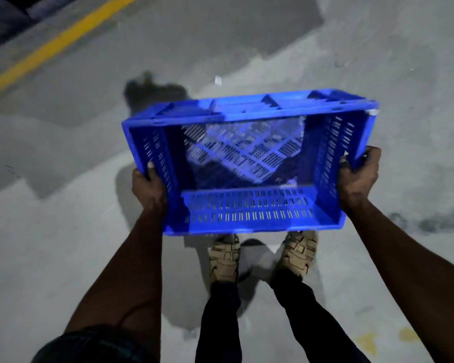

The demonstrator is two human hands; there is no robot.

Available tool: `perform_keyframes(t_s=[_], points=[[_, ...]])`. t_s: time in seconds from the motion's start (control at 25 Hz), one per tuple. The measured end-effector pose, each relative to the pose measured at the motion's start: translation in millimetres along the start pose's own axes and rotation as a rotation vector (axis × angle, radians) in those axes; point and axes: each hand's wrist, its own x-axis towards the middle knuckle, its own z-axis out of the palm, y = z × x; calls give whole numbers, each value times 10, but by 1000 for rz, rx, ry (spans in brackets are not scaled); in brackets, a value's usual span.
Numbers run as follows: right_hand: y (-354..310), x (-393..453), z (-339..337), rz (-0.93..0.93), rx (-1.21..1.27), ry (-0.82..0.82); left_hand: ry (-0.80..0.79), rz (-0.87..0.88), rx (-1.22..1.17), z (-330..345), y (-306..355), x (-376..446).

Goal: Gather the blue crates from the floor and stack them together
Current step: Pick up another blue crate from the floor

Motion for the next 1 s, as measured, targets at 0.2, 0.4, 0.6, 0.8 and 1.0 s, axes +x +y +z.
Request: perform_keyframes(t_s=[0.2,0.4,0.6,0.8,1.0], points=[[-363,-128,-559,-48,-127,-264,-59,-99,211,-597,227,-259],[-1414,-475,-1470,-38,-156,-279,-123,-88,347,-1493,972,-718],[-2485,-1006,-2418,-17,-223,-204,-125,4,356,-2423,1701,-1078],[-3195,-1799,-3458,-101,-146,-159,-154,222,351,-3384,2255,-1418],[-3360,-2638,-4178,17,-55,67,-289,417,317,-3925,2563,-1715]])
